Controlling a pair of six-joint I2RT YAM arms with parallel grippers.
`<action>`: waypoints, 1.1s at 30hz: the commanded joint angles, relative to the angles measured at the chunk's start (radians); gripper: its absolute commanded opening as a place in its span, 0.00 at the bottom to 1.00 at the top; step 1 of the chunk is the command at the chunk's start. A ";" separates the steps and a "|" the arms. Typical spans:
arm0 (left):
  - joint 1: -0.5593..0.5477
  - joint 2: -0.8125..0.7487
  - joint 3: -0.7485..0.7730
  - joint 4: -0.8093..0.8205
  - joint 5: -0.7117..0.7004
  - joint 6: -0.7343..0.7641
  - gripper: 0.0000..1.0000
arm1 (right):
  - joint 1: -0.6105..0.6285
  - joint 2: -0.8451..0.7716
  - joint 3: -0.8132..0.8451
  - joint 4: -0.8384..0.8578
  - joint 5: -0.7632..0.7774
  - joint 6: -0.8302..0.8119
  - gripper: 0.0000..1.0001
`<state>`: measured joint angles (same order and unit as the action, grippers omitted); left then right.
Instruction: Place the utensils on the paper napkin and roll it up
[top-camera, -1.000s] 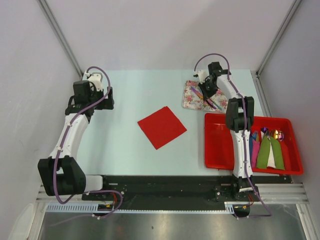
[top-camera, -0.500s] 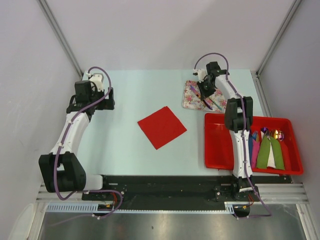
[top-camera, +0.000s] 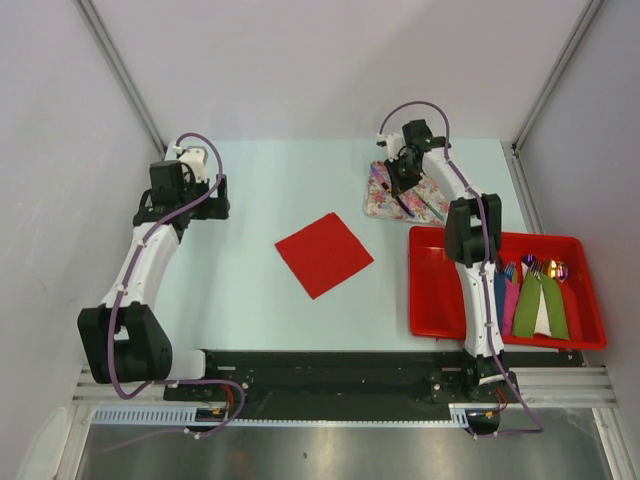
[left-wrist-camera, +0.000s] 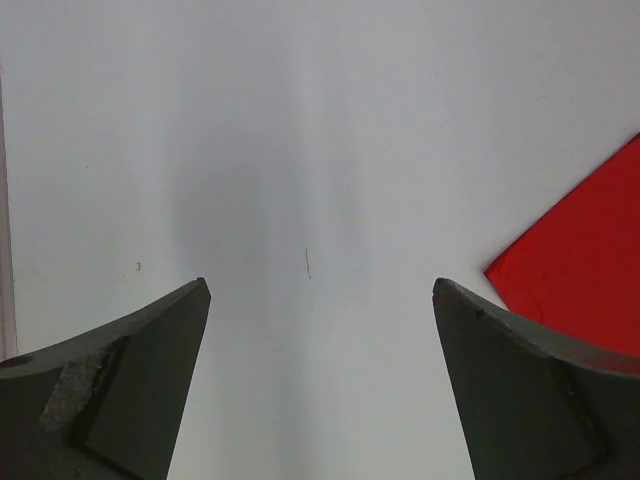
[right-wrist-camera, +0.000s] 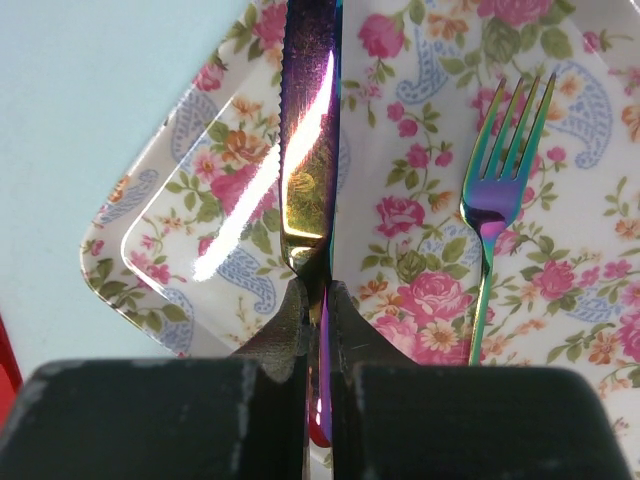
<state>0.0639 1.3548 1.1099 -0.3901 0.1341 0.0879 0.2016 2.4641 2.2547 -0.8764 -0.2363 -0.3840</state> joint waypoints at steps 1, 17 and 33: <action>0.002 0.003 0.042 0.019 0.016 0.010 1.00 | 0.004 -0.076 0.065 0.019 -0.006 0.022 0.00; 0.004 0.026 0.057 0.008 0.061 0.015 1.00 | 0.022 -0.108 0.075 -0.030 -0.035 0.187 0.00; 0.007 0.050 0.065 -0.049 0.104 0.030 1.00 | 0.211 -0.428 -0.406 0.167 0.000 0.658 0.00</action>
<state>0.0639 1.3979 1.1286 -0.4252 0.2028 0.0910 0.3290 2.1536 1.9469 -0.8280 -0.2420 0.0708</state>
